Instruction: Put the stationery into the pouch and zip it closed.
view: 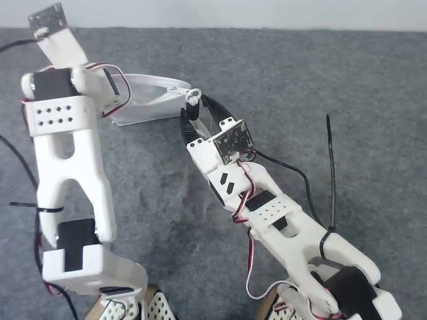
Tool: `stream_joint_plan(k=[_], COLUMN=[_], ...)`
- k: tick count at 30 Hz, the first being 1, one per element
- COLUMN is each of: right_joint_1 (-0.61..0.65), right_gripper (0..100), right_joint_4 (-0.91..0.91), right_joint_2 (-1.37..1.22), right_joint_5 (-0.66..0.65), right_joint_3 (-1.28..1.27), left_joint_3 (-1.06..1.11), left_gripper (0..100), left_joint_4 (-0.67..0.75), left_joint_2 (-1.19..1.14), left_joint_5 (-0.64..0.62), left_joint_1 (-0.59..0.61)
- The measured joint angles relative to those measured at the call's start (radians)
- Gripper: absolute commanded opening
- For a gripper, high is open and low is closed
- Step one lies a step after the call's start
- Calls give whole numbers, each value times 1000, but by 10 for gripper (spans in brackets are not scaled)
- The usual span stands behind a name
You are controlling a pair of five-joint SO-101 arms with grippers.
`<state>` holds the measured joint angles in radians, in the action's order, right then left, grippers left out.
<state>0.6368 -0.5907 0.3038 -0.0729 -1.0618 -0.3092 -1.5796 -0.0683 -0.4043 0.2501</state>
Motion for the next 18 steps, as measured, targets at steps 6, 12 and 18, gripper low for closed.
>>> stream_joint_plan(k=[6, 12, 18], right_joint_1=[0, -3, -12], right_gripper=[101, 39, 6], right_joint_4=[0, -9, -9], right_joint_2=[0, 0, 0], right_joint_5=[0, 0, 0], right_joint_3=[0, 0, 0], left_joint_3=[0, 0, 0], left_gripper=[24, 24, 24], left_joint_4=[0, 0, 0], left_joint_2=[0, 0, 0], left_joint_5=[0, 0, 0], left_joint_1=[0, 0, 0])
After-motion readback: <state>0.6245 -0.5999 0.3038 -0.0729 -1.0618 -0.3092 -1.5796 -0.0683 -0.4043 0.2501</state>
